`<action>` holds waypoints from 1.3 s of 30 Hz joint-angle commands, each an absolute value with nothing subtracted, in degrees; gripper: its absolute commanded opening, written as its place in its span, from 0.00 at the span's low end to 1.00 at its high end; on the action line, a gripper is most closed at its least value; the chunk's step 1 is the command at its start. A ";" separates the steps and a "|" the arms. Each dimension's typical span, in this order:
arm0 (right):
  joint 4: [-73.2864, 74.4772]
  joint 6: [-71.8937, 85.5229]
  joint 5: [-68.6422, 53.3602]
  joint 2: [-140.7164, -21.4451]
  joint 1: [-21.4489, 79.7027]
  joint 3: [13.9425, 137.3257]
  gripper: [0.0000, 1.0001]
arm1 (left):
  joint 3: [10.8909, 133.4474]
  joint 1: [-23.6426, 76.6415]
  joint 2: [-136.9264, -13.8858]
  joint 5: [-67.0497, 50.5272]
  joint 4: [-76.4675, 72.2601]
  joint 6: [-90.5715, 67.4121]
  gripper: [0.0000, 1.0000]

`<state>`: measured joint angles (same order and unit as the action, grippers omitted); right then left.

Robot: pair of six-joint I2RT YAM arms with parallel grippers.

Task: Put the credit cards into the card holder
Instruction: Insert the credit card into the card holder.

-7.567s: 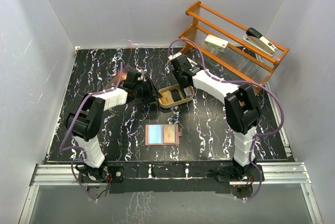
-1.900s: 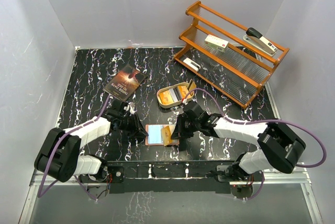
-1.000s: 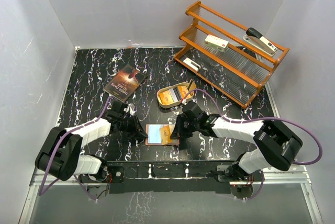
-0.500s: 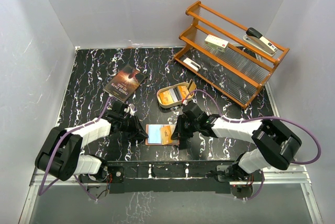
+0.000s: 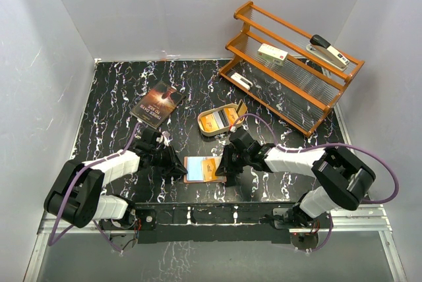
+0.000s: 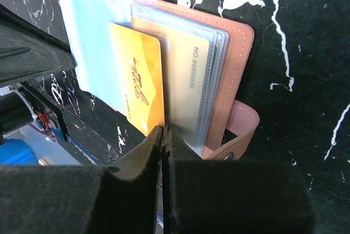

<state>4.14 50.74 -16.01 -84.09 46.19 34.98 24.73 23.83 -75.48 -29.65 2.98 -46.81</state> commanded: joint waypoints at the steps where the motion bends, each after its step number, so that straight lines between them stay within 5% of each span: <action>1: 1.40 50.84 -15.23 -84.42 45.77 35.94 0.00 | 23.63 24.61 -75.32 -30.66 3.83 -47.19 0.14; 37: -3.60 53.04 -16.17 -87.30 45.74 35.49 0.00 | 21.27 27.27 -75.89 -31.77 -2.18 -52.11 0.14; 39: -2.98 52.60 -16.26 -87.52 46.09 36.21 0.08 | 21.24 27.49 -75.98 -31.66 -2.37 -52.36 0.14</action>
<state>-0.93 52.93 -16.67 -86.74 45.39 35.03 21.87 26.57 -75.48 -31.20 -3.49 -51.72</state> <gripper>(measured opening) 0.023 0.142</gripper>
